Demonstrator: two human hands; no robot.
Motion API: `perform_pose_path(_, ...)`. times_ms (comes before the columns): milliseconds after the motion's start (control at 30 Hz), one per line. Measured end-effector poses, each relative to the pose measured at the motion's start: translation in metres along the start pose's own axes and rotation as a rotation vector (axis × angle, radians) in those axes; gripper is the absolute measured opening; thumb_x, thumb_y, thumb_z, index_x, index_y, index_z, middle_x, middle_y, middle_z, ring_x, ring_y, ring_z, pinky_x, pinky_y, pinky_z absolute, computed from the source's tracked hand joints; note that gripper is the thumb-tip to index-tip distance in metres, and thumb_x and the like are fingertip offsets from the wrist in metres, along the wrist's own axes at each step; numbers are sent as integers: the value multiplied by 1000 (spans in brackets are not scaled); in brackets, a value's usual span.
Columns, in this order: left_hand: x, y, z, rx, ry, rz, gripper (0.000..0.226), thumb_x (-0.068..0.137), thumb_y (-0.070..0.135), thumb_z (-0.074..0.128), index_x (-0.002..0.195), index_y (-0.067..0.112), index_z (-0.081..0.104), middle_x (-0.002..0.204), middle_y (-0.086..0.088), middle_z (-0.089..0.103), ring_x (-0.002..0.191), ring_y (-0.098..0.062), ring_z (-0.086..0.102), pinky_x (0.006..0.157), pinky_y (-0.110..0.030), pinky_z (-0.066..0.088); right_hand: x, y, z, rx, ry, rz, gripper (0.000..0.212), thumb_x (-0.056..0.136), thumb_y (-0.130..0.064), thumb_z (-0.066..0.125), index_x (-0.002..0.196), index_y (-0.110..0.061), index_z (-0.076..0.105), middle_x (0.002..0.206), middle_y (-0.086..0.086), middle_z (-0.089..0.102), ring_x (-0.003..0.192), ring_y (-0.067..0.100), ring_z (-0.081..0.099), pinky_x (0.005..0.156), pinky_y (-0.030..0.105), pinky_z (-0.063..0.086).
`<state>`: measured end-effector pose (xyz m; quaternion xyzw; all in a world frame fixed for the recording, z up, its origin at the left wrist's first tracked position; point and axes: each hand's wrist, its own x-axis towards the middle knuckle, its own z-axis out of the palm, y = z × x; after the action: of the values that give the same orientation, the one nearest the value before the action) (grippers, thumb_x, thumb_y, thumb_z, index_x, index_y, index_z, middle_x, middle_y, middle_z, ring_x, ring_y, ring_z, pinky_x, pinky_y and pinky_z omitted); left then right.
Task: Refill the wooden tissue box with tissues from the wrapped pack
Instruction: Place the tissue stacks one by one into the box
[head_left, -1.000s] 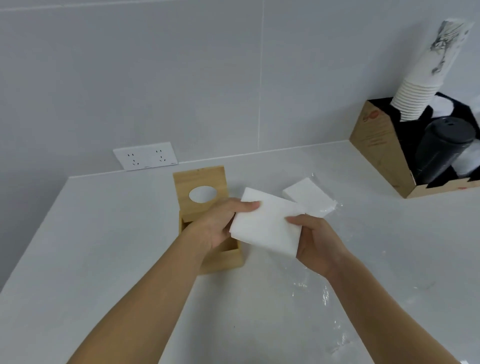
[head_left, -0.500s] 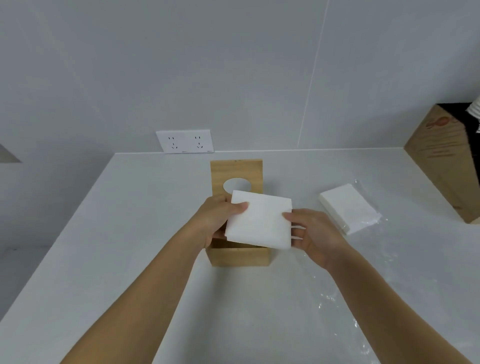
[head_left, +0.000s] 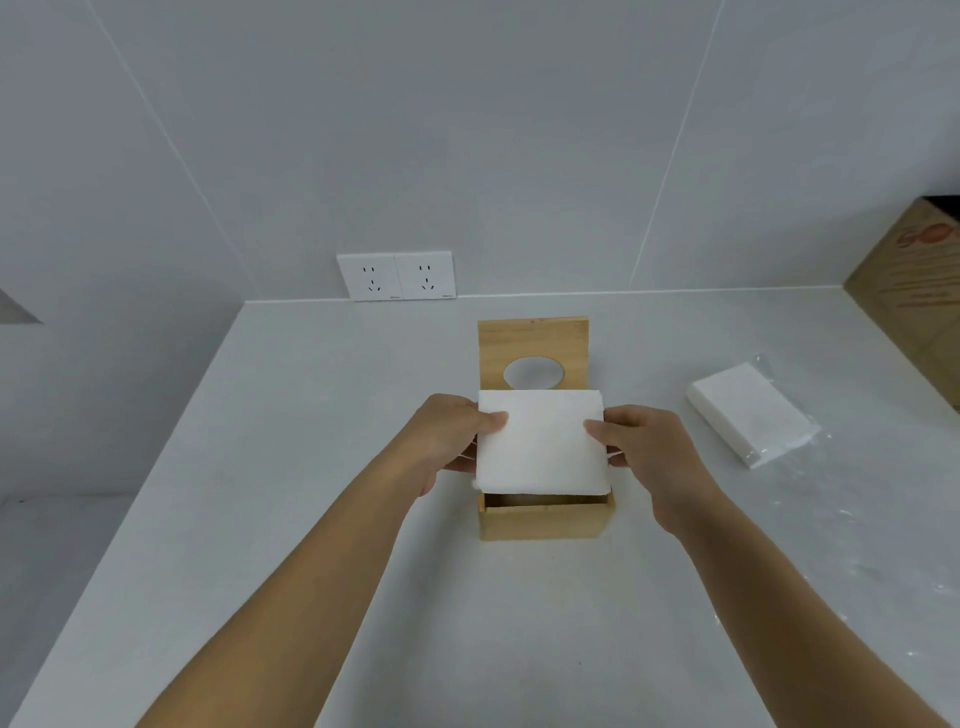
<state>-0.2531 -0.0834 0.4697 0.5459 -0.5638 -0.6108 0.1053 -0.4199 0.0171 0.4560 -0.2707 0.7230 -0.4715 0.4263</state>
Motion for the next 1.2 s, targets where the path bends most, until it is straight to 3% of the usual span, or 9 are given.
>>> perform_pose_path(100,1,0,1,39,-25,4,11,92,18,59,83,13,61,84,0,68,71,-13,66,60,-20,55,1,2,-2,-37,19,10,11,88,-9,58,85,-6,68,83,4,66,74,16,57,63,22,44)
perform_pose_path(233,1,0,-2,102,-13,54,5,91,17,60,92,13,56,83,2,65,68,-11,64,54,-20,53,2,3,1,-122,65,-8,9,86,-9,61,93,-7,65,83,3,65,73,17,57,61,22,40)
perform_pose_path(300,2,-2,-3,102,-5,71,12,89,14,64,97,11,55,83,0,65,68,-12,65,54,-22,55,3,6,3,-138,97,-2,17,84,-12,65,101,-9,61,91,7,65,79,19,57,69,25,41)
perform_pose_path(400,0,-1,-5,87,-17,82,9,86,6,66,86,12,59,79,1,66,66,-11,66,54,-18,56,7,8,4,-154,131,1,26,82,-14,67,107,-10,59,93,8,63,82,19,56,75,28,40)
perform_pose_path(600,6,-1,-2,194,53,122,17,81,-9,64,98,-6,64,86,-9,64,80,-26,65,69,-31,57,6,6,7,-309,157,-81,24,84,-16,65,107,-9,63,79,-2,60,78,15,55,59,20,38)
perform_pose_path(733,9,-4,5,290,84,108,22,79,-7,66,99,-1,61,84,-6,61,83,-29,64,78,-39,57,3,3,9,-453,163,-133,28,87,-17,61,115,-11,60,91,3,64,90,19,56,75,26,39)
perform_pose_path(833,13,-4,4,420,97,116,27,78,2,68,104,6,59,90,-5,57,93,-31,63,84,-43,55,2,1,13,-530,155,-171,36,90,-17,57,125,-16,52,99,7,67,88,19,55,76,27,40)
perform_pose_path(1067,17,-3,9,631,82,156,23,81,4,59,103,12,59,88,2,56,86,-23,56,67,-28,43,-2,5,17,-670,148,-316,34,92,-14,52,126,-15,49,100,9,66,94,27,58,79,33,43)
perform_pose_path(1200,21,-2,12,748,93,156,24,79,4,57,101,12,61,102,-2,59,96,-24,58,72,-31,45,-1,7,18,-752,140,-376,37,92,-12,52,128,-14,47,98,9,67,92,28,59,79,33,43)
